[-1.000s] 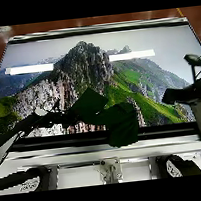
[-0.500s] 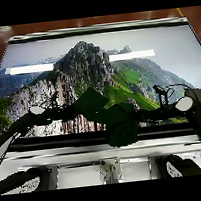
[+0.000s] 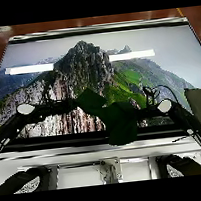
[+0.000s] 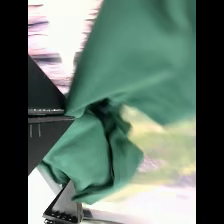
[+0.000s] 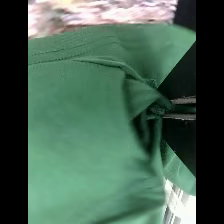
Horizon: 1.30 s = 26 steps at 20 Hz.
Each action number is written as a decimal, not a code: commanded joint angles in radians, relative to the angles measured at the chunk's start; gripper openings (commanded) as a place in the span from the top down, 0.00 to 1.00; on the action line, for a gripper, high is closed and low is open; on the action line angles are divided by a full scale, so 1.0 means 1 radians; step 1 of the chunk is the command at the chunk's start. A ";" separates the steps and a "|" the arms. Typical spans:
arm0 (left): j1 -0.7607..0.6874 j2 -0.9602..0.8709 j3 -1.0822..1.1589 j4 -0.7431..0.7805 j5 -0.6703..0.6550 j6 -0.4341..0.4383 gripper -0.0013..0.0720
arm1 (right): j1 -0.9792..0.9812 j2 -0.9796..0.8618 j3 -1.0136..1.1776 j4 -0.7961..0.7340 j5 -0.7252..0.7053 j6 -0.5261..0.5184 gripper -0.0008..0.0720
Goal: Fold the shirts.
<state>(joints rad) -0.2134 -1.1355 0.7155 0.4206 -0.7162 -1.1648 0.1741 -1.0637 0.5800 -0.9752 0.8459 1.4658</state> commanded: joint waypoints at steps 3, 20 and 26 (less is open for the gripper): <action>0.097 0.131 0.303 -0.003 0.022 0.095 0.94 | -0.023 0.140 0.373 -0.237 0.159 -0.121 0.91; 0.101 0.249 0.919 0.377 -0.724 -0.205 0.94 | -0.023 0.200 1.231 -0.359 1.009 0.032 0.91; 0.090 0.372 0.532 0.496 -0.930 -0.439 0.94 | 0.014 0.208 0.884 -0.097 1.009 0.137 0.91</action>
<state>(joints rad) -0.1162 -0.8257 1.4181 0.8570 -1.5280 -1.4651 0.1635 -0.8612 1.6283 -1.2091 1.8130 1.5539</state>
